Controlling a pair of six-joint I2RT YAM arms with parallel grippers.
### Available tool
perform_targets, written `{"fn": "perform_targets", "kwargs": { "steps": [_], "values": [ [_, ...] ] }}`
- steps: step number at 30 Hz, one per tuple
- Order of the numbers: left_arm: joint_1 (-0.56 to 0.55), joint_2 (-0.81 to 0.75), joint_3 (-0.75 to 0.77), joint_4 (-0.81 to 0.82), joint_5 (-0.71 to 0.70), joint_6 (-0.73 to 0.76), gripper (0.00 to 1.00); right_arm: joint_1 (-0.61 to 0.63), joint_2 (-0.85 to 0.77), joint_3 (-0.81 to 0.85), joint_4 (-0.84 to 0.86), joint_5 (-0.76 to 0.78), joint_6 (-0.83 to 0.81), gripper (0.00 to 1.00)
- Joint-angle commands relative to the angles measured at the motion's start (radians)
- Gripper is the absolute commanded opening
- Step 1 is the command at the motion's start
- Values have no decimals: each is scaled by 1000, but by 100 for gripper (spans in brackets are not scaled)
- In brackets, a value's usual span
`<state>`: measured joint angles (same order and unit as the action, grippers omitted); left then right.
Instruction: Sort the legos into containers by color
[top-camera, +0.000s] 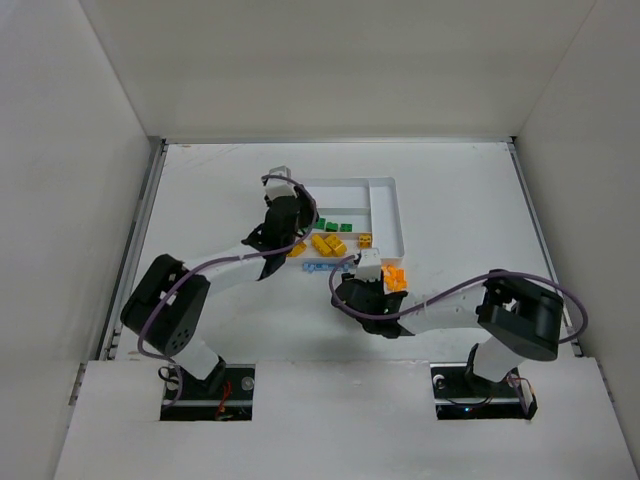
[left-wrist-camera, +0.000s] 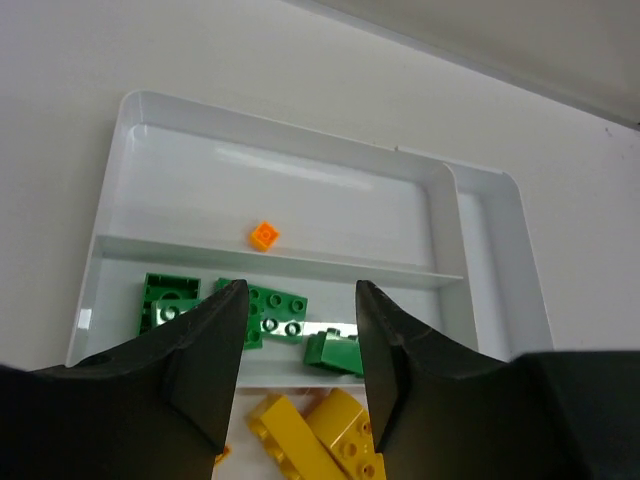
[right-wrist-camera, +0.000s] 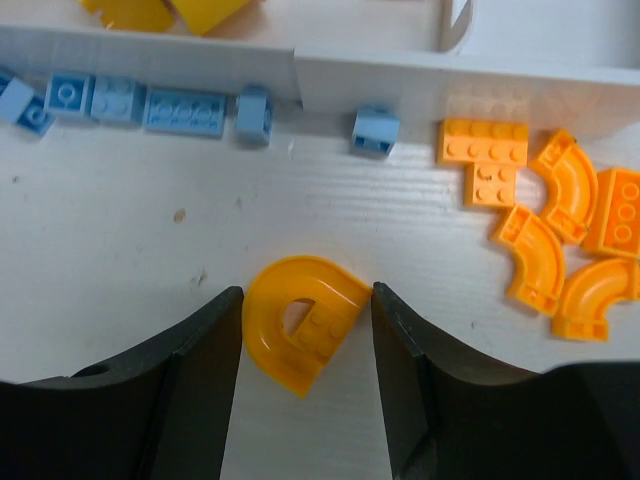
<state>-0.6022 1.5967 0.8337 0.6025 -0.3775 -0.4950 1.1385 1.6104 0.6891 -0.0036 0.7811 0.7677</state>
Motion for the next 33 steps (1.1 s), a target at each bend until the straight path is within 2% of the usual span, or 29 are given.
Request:
{"fn": "perform_targets", "kwargs": {
  "steps": [1, 7, 15, 18, 24, 33],
  "values": [
    [-9, -108, -88, 26, -15, -11, 45, 22, -75, -2, -62, 0, 22, 47],
    [-24, -300, -255, 2, -26, -24, 45, 1, -181, 26, -58, -71, -40, 47],
    [-67, -477, -383, -49, -86, -13, 45, -173, -181, 159, 53, -209, -197, 47],
    [-81, -481, -413, -43, -101, -11, 45, -245, -120, 255, 68, -273, -240, 47],
    [-107, -465, -429, -20, -95, -11, 44, -394, 109, 487, 80, -347, -306, 47],
    [-245, -408, -390, 8, -100, -16, 44, -527, 399, 789, -9, -411, -337, 48]
  ]
}}
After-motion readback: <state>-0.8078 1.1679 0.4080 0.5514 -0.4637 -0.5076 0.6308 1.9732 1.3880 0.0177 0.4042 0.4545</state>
